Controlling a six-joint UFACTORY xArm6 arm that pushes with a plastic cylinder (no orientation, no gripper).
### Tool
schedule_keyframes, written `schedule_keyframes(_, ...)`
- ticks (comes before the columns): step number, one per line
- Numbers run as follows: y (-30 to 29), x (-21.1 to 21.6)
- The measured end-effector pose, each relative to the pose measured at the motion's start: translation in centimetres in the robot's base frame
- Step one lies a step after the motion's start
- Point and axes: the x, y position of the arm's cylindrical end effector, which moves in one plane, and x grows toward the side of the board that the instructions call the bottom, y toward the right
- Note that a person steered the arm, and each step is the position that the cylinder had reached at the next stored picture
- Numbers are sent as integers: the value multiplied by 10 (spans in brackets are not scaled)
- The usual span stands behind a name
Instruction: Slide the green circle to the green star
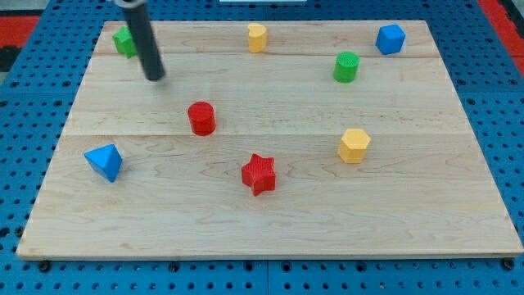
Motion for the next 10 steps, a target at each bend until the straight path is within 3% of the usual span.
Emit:
schedule_keyframes(1, 101, 24)
schedule_keyframes(3, 269, 25)
schedule_keyframes(4, 270, 25)
schedule_keyframes(6, 326, 7)
schedule_keyframes(8, 326, -38)
schedule_keyframes(10, 310, -38)
